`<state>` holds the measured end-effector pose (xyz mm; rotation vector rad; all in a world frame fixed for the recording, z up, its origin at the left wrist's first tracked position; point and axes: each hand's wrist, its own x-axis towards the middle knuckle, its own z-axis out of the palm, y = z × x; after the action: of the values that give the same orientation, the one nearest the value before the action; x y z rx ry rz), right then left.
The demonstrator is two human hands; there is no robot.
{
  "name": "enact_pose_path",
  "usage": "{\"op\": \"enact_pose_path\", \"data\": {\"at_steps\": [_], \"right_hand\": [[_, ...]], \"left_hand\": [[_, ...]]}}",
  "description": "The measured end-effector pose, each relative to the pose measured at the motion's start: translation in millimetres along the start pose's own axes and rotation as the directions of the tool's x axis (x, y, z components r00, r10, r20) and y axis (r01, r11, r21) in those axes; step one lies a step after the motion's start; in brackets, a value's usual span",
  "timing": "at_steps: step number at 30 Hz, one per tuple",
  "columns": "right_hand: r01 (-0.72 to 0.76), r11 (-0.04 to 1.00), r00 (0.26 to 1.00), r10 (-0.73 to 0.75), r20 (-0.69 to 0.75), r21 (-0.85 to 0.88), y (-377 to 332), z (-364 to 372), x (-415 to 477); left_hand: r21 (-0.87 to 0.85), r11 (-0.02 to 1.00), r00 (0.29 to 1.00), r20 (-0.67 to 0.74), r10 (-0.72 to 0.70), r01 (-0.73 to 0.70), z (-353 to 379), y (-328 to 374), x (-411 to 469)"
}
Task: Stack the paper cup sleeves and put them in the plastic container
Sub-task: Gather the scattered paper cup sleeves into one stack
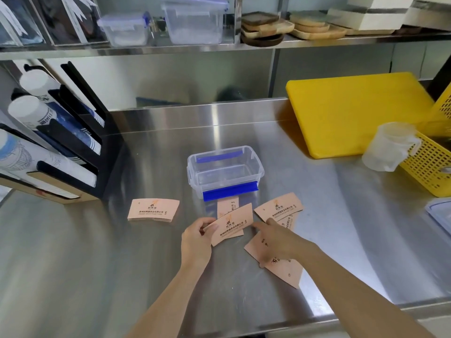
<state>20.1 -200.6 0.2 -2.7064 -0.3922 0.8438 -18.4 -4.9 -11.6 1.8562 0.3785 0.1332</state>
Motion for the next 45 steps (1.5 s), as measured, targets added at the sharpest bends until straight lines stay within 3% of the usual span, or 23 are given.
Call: {"op": "enact_pose_path", "data": {"at_steps": [4,9,13,16,17,20,22,28,32,37,41,45], "right_hand": [[-0.026,0.996,0.997,0.032,-0.067,0.089,1.9,-3.5,3.3],[0.009,0.94,0.975,0.067,-0.21,0.34,3.4,-18.9,8.1],[0.112,0.767,0.94,0.124,-0.317,0.632,1.3,-28.3,7.0],[0.178,0.615,0.946,0.107,-0.305,0.768,4.6,-20.5,5.2],[0.167,0.633,0.945,0.114,-0.305,0.756,6.0,-15.2,5.3],[0.035,0.864,0.94,0.142,-0.309,0.502,12.9,2.7,8.8],[-0.04,0.919,0.927,0.18,-0.33,0.392,15.2,10.0,9.6],[-0.055,0.931,0.915,0.192,-0.355,0.362,6.4,13.7,8.9],[0.127,0.871,0.888,0.114,-0.446,0.474,5.1,10.4,9.3],[0.234,0.906,0.898,-0.063,-0.436,0.352,0.7,8.8,10.5],[0.264,0.874,0.899,-0.069,-0.433,0.408,-1.2,9.1,10.5],[0.304,0.807,0.83,0.036,-0.556,0.506,-3.0,7.3,14.0]], "left_hand": [[0.013,1.0,1.0,0.002,-0.01,0.01,-1.1,-0.9,-1.8],[0.026,1.0,1.0,-0.006,-0.016,0.017,-4.1,-3.8,-1.9],[0.023,1.0,1.0,-0.015,0.005,-0.005,-3.6,-5.6,0.0],[0.023,0.999,1.0,-0.013,0.026,-0.026,-2.5,-6.3,1.1],[0.02,0.999,0.999,-0.011,0.031,-0.031,-2.0,-6.2,1.2],[0.0,0.999,0.999,0.002,0.04,-0.04,-1.3,-4.5,0.9],[-0.022,0.999,0.999,0.028,0.045,-0.045,-1.8,-3.7,0.9],[0.052,0.997,0.986,0.156,0.054,-0.063,-1.3,-9.0,-0.7],[0.052,0.996,0.981,0.18,0.066,-0.077,-3.5,-4.9,1.5],[0.087,0.992,0.979,0.195,0.067,-0.086,-9.1,-6.6,3.6],[0.134,0.991,0.991,0.136,0.005,-0.023,-14.7,-14.1,3.6],[0.098,0.995,0.993,0.114,-0.015,0.003,-27.2,-16.0,7.3]]}}
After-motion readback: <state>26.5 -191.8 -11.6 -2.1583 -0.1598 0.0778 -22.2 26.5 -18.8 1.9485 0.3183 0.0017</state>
